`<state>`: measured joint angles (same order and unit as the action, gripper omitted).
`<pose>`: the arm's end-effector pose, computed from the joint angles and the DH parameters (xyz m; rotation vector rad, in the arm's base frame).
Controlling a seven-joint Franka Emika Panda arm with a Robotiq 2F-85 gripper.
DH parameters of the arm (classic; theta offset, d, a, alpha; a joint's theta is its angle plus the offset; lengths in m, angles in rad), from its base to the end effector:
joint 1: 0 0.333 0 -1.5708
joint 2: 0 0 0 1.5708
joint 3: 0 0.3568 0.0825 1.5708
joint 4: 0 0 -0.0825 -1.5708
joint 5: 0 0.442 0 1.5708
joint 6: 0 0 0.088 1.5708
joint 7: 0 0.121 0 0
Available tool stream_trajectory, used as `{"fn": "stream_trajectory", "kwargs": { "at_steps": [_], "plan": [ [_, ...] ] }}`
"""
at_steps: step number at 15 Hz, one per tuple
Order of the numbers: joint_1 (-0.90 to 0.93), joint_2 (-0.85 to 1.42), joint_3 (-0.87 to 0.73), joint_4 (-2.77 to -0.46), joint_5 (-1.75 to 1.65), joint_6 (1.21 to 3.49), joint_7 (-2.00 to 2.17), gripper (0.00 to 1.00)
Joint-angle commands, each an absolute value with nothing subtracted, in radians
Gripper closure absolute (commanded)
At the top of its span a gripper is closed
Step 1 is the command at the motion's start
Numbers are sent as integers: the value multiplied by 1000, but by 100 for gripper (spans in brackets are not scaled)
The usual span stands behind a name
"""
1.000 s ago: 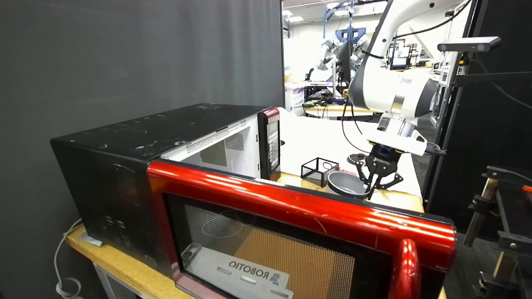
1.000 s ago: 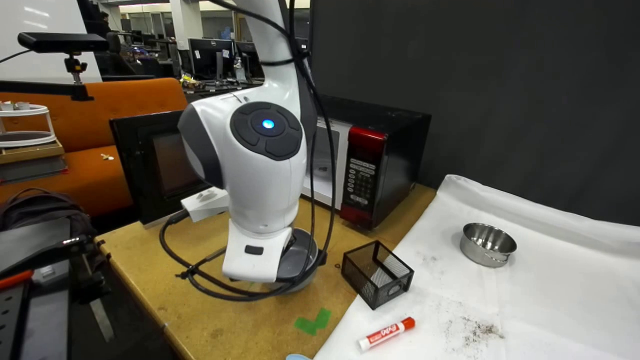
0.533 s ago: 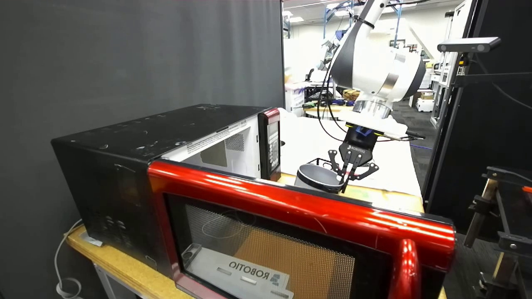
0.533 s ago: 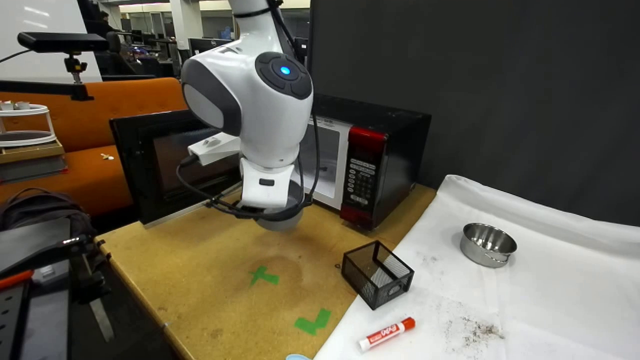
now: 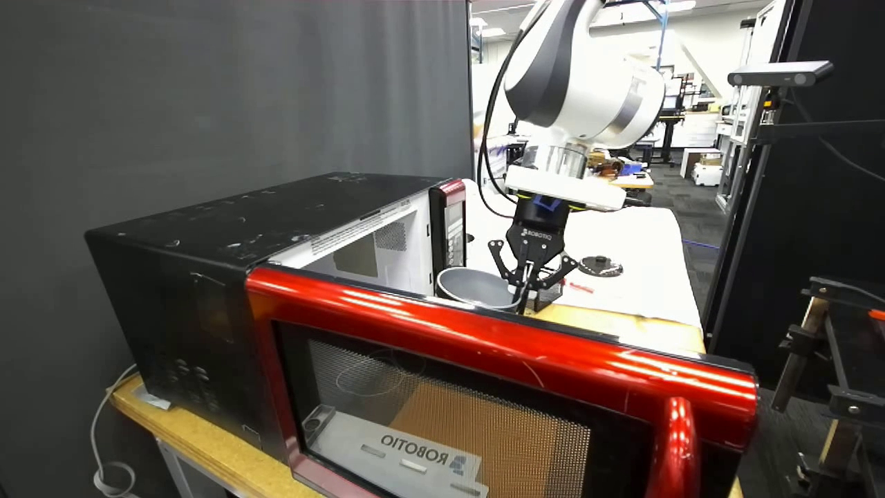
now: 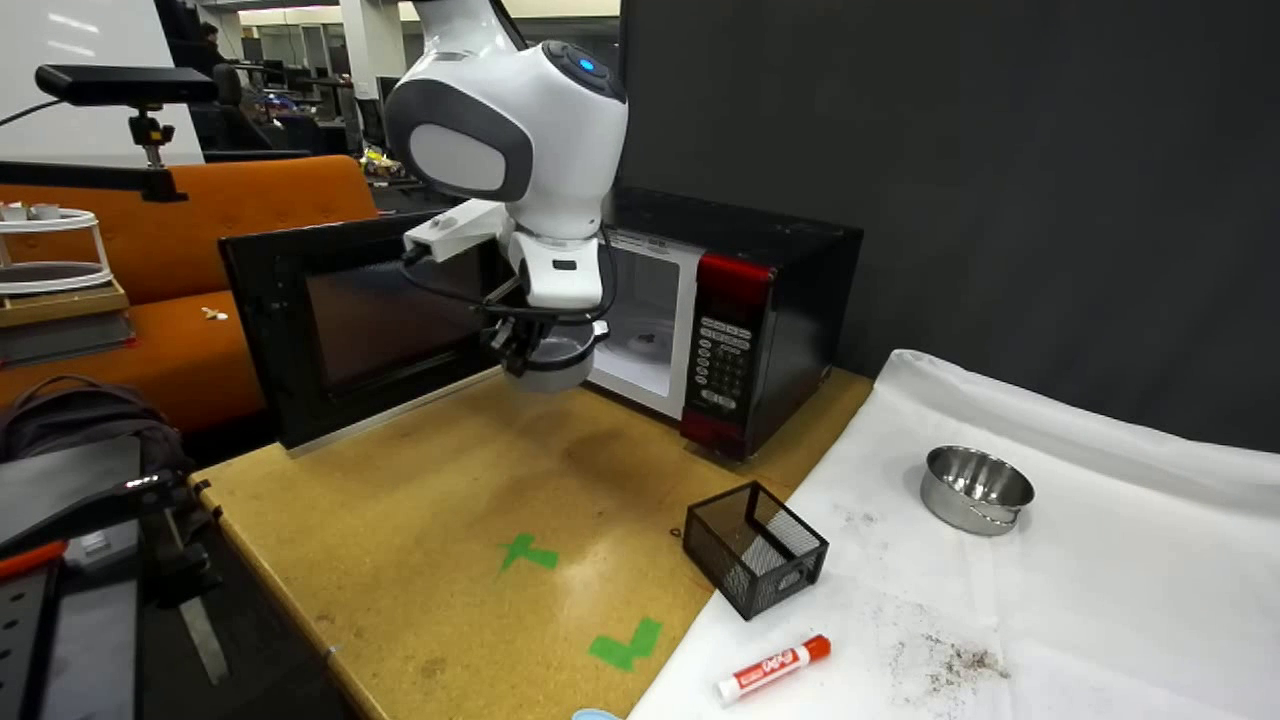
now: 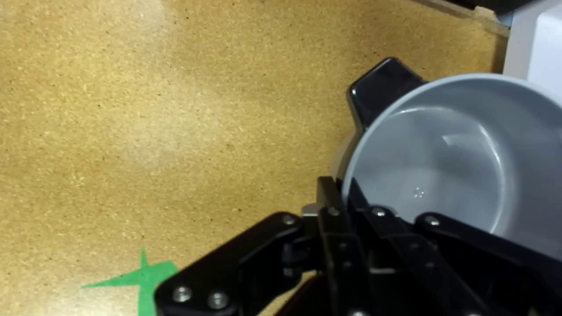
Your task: Put the grey pot inside the microwave
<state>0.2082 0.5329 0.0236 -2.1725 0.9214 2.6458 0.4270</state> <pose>0.5751 0.1204 0.1032 -2.3967 1.3630 0.2635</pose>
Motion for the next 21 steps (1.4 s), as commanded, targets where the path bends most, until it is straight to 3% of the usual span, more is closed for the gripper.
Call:
{"fn": "stream_trajectory", "kwargs": {
  "at_steps": [1,21],
  "plan": [
    [209,564,23,-2087,821,2626,490,99],
    [297,910,93,-1614,682,2763,822,99]
  ]
}}
